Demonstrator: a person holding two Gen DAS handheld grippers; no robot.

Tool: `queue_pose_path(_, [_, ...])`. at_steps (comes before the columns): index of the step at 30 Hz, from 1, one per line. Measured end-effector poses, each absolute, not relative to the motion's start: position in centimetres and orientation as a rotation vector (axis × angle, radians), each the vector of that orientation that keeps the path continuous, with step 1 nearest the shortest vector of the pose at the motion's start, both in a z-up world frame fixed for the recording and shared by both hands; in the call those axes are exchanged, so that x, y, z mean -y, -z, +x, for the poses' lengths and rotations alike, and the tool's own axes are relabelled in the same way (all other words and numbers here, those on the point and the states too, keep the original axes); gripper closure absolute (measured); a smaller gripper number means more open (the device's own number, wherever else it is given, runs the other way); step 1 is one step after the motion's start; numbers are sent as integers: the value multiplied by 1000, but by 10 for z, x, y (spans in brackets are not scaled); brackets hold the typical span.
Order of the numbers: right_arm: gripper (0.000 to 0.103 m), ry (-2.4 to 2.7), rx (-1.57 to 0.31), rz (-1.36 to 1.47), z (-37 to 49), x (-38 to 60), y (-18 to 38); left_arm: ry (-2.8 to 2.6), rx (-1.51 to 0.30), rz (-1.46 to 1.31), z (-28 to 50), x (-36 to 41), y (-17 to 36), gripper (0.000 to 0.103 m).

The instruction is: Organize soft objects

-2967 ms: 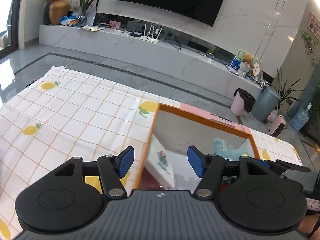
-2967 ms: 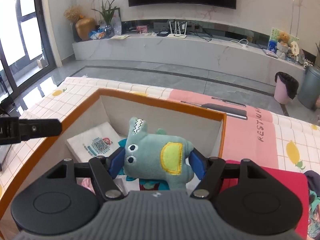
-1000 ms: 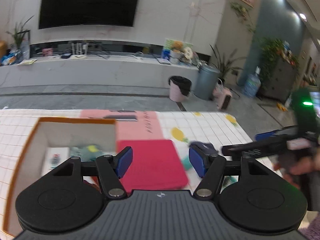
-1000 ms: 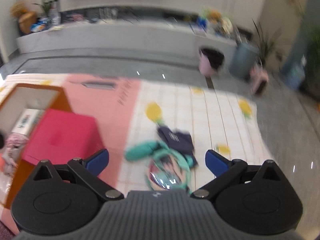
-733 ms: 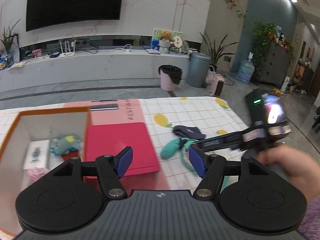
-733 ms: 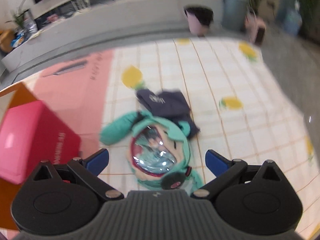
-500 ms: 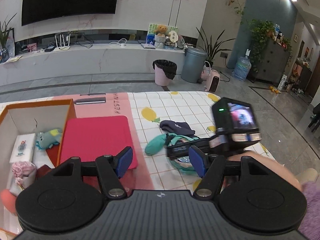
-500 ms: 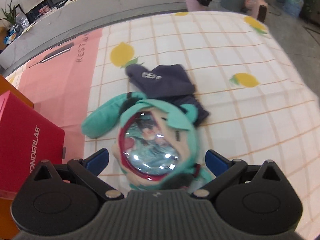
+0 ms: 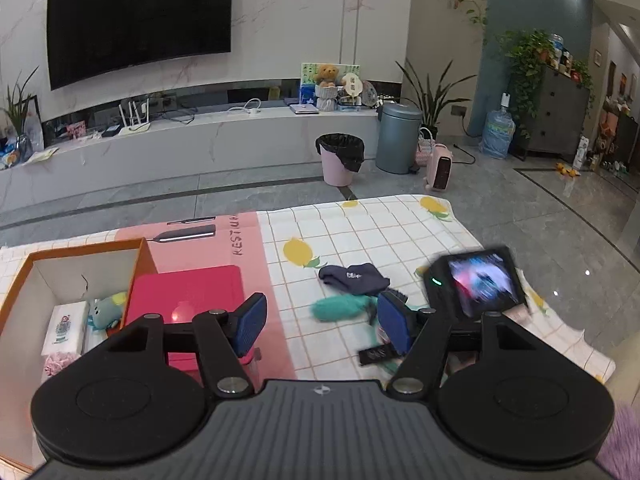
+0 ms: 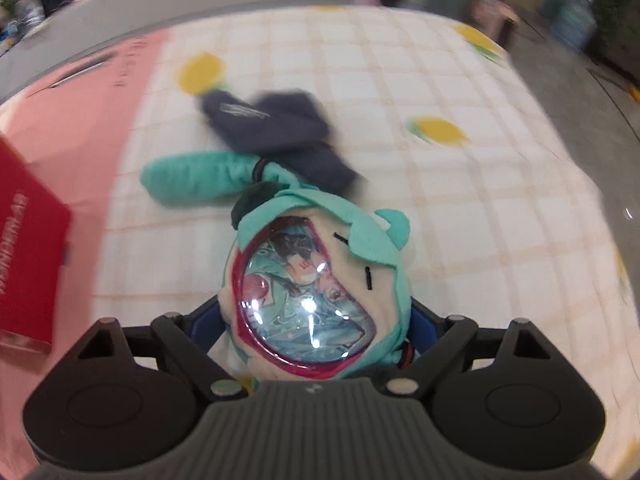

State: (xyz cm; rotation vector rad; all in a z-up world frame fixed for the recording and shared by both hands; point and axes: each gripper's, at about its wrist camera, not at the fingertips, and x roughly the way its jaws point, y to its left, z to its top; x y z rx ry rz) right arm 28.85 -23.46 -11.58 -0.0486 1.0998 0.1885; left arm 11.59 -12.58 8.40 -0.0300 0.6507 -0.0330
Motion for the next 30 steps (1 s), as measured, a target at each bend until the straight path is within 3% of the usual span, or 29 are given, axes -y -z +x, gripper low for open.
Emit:
queue_pose_path(10, [14,116,-1140,-1,274,309,114,7,-766,128,192,167,-46,27])
queue_pose_path(20, [10,69,-1166,15,286,325,117,135,-782,-85,264,190,19,25])
queue_pose_path(30, [10,59,-1165,50,290,329,120,75,-880,-107,311,203,74,26])
